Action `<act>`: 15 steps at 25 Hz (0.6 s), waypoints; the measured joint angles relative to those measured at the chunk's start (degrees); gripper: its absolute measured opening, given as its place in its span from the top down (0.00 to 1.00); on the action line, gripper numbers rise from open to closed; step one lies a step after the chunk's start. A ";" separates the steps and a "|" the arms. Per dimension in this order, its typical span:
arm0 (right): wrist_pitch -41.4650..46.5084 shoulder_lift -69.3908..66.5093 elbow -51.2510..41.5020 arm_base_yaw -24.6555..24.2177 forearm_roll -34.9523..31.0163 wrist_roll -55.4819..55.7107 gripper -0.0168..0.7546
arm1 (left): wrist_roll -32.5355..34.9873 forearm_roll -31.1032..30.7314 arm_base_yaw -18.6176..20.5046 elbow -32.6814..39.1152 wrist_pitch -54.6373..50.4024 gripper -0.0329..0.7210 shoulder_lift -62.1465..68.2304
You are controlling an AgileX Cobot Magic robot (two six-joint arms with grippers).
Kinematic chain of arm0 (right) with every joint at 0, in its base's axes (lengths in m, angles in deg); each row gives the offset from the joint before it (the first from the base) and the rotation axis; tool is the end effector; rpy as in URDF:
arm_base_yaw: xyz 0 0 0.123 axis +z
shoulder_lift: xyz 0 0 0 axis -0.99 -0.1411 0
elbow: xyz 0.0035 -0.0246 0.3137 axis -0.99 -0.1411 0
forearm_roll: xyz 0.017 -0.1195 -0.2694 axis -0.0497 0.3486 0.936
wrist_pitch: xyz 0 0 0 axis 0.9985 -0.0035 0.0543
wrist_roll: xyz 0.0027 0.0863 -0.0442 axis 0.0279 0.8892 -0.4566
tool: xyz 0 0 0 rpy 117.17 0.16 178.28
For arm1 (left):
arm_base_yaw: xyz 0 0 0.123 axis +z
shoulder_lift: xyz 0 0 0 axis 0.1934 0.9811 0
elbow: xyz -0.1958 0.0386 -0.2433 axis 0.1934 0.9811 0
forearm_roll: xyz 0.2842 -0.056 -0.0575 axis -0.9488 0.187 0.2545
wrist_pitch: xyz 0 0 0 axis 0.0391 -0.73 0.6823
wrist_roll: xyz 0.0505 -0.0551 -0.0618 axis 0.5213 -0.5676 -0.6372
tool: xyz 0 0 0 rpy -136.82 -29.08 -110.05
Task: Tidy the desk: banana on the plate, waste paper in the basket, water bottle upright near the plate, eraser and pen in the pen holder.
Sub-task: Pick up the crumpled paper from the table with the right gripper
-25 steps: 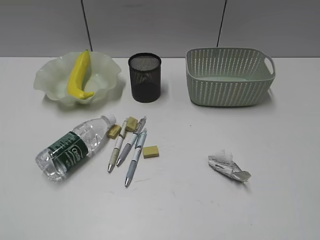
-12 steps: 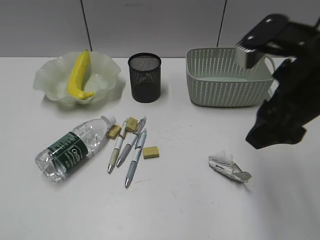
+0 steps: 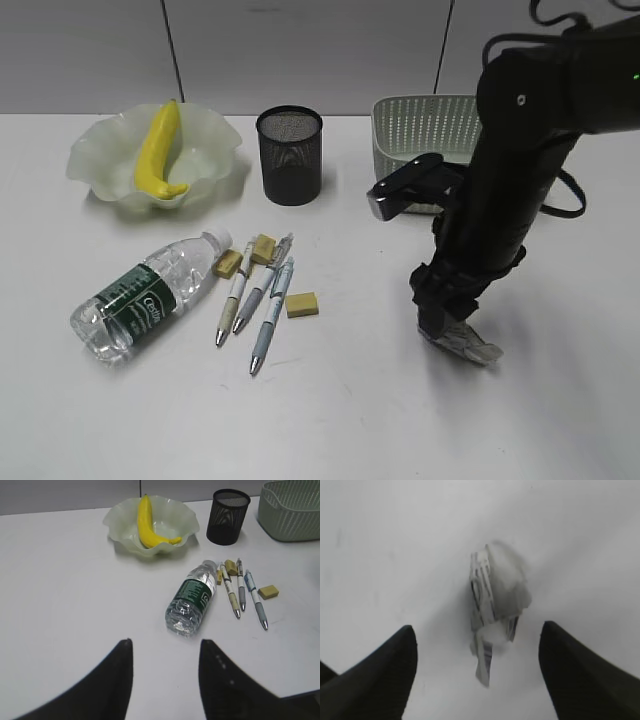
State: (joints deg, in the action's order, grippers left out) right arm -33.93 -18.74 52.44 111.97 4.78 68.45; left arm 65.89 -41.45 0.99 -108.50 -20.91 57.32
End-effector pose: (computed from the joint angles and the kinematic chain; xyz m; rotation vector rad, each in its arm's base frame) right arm 0.3286 0.1964 0.1585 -1.1893 2.8170 0.0993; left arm 0.0009 -0.0053 0.3087 0.1663 1.9997 -0.1947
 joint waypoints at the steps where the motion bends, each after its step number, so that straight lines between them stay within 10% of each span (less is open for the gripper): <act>1: -1.16 -1.28 0.21 0.00 0.00 0.35 0.21 | 0.00 0.00 0.00 0.17 0.13 0.53 0.00; 8: -4.17 -9.66 0.34 0.00 0.40 1.23 0.27 | 0.00 0.00 0.00 0.25 0.39 0.53 0.00; 12: -3.08 -10.76 0.98 0.00 0.78 2.10 0.75 | 0.00 0.00 0.00 0.25 0.39 0.53 0.00; 15: -1.40 -9.85 1.88 0.00 0.85 2.36 0.85 | 0.00 0.05 0.00 0.25 0.39 0.53 0.00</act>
State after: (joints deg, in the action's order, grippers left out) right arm -35.33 -28.59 54.33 111.97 5.63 70.81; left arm 65.89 -41.40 0.99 -108.25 -20.52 57.32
